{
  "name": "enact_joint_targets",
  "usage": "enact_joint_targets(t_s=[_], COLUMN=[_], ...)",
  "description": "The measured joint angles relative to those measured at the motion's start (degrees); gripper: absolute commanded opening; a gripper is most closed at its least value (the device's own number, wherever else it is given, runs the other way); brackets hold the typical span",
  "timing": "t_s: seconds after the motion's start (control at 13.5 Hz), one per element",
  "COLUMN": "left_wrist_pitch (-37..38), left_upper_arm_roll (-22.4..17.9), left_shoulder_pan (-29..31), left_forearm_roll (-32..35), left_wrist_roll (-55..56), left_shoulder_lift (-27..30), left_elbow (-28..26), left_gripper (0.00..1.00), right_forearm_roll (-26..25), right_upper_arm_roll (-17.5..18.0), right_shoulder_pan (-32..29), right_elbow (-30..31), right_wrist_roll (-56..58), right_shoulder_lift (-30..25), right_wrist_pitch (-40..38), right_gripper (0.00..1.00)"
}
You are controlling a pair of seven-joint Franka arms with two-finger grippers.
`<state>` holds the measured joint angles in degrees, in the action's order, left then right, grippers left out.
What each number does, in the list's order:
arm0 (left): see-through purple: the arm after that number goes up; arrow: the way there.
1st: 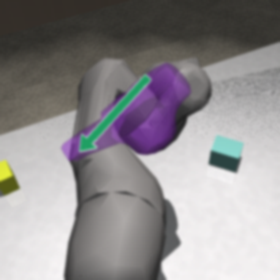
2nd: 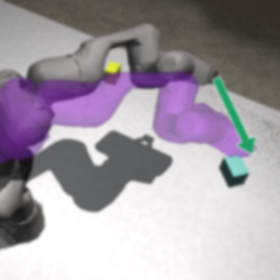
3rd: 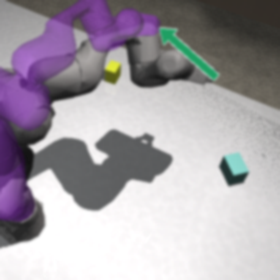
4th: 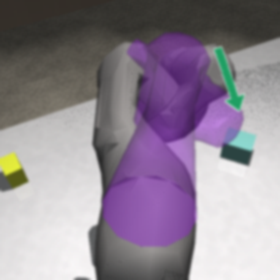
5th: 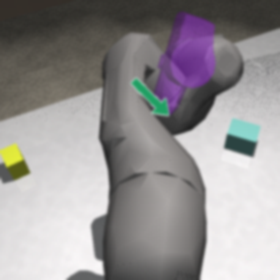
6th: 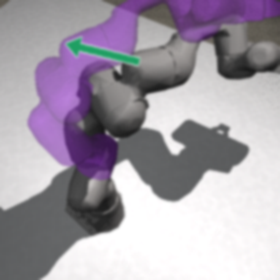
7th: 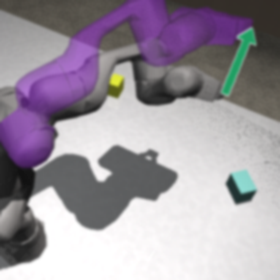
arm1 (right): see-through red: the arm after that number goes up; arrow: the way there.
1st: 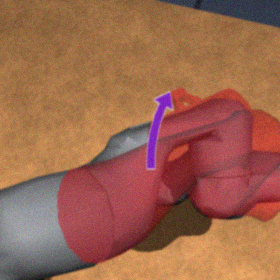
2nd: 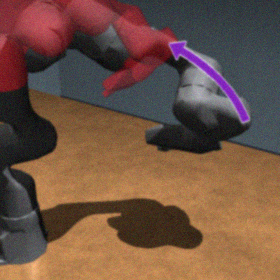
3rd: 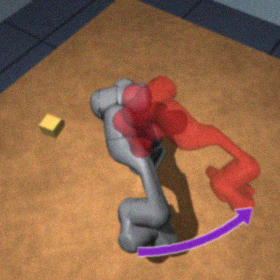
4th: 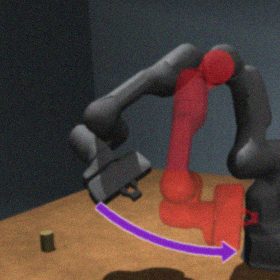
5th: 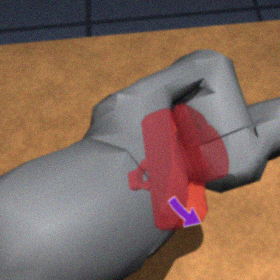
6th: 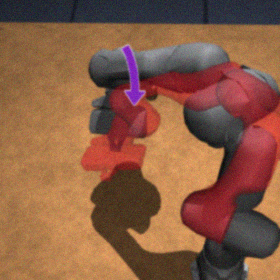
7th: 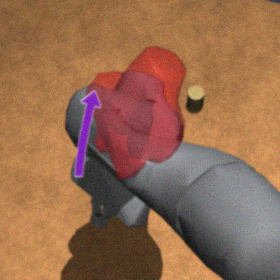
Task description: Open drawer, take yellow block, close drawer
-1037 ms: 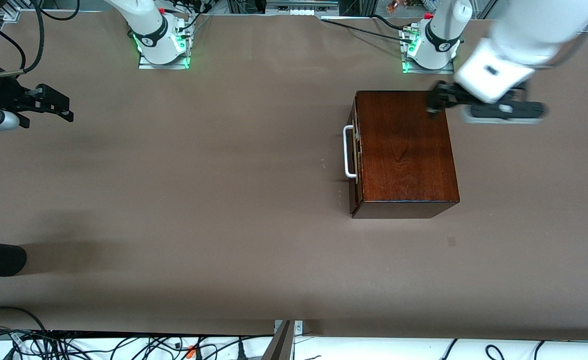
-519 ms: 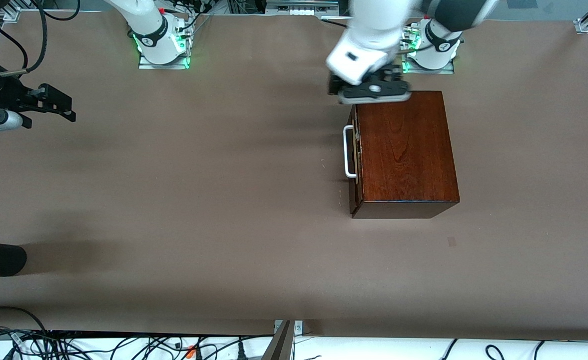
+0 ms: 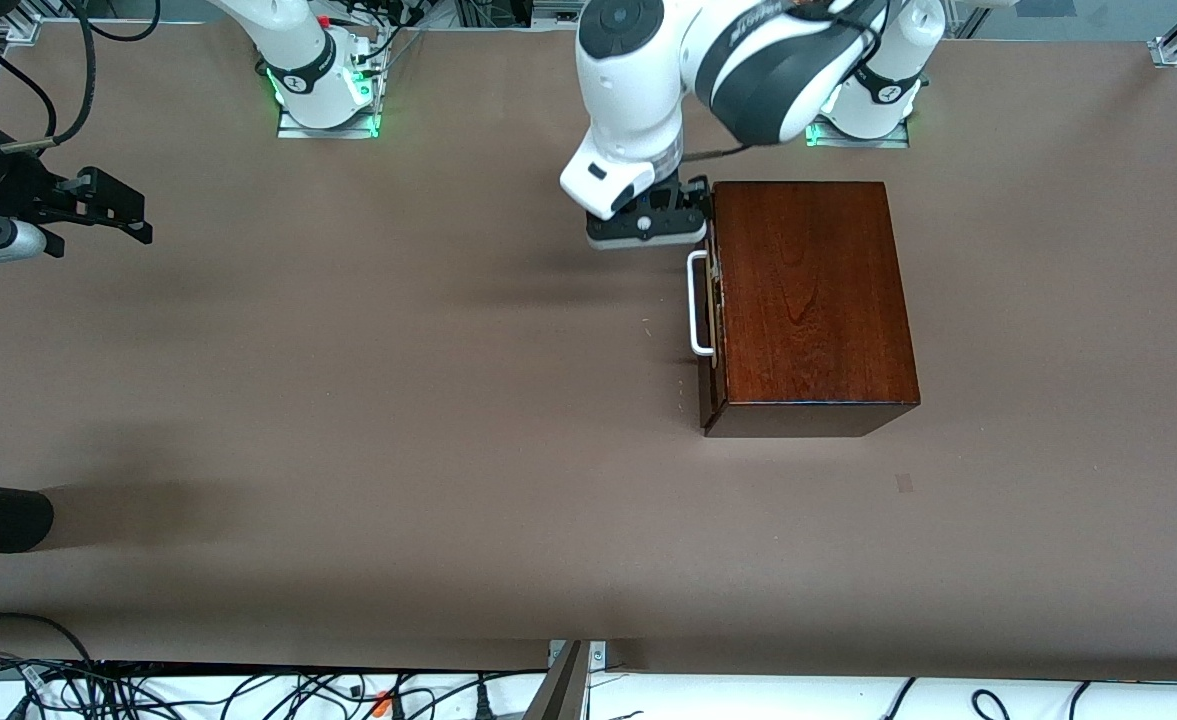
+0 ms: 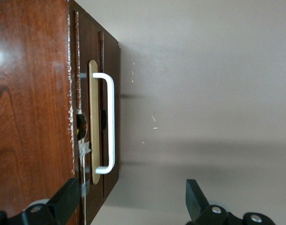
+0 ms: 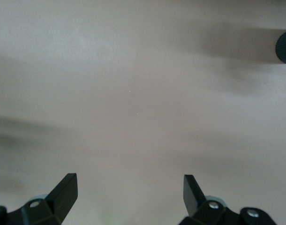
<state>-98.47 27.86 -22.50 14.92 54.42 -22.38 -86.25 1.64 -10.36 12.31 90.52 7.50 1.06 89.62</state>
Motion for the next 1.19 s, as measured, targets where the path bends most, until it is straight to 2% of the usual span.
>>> enact_joint_targets(t_s=[0.37, 0.52, 0.89, 1.19], left_wrist_pitch=[-0.6, -2.9, -8.1, -10.0], left_upper_arm_roll=[0.0, 0.0, -0.7, -1.0], left_shoulder_pan=[-0.4, -0.3, 0.6, 1.6], left_forearm_roll=[5.7, 6.4, 8.6, 8.6], left_wrist_roll=[-0.6, -0.7, -0.7, -0.6], left_shoulder_lift=[-5.1, -6.5, -7.1, -8.1], left_elbow=[-0.4, -2.1, -7.1, -8.4], left_gripper=[1.0, 1.0, 1.0, 1.0], right_forearm_roll=[0.2, 0.2, 0.2, 0.2], right_upper_arm_roll=[0.1, 0.1, 0.1, 0.0], right_shoulder_pan=[0.0, 0.0, 0.0, 0.0], right_elbow=[0.0, 0.0, 0.0, 0.0], right_wrist_roll=[0.0, 0.0, 0.0, 0.0], right_shoulder_lift=[0.0, 0.0, 0.0, 0.0], right_wrist_pitch=[0.0, 0.0, 0.0, 0.0], right_gripper=[1.0, 1.0, 1.0, 1.0])
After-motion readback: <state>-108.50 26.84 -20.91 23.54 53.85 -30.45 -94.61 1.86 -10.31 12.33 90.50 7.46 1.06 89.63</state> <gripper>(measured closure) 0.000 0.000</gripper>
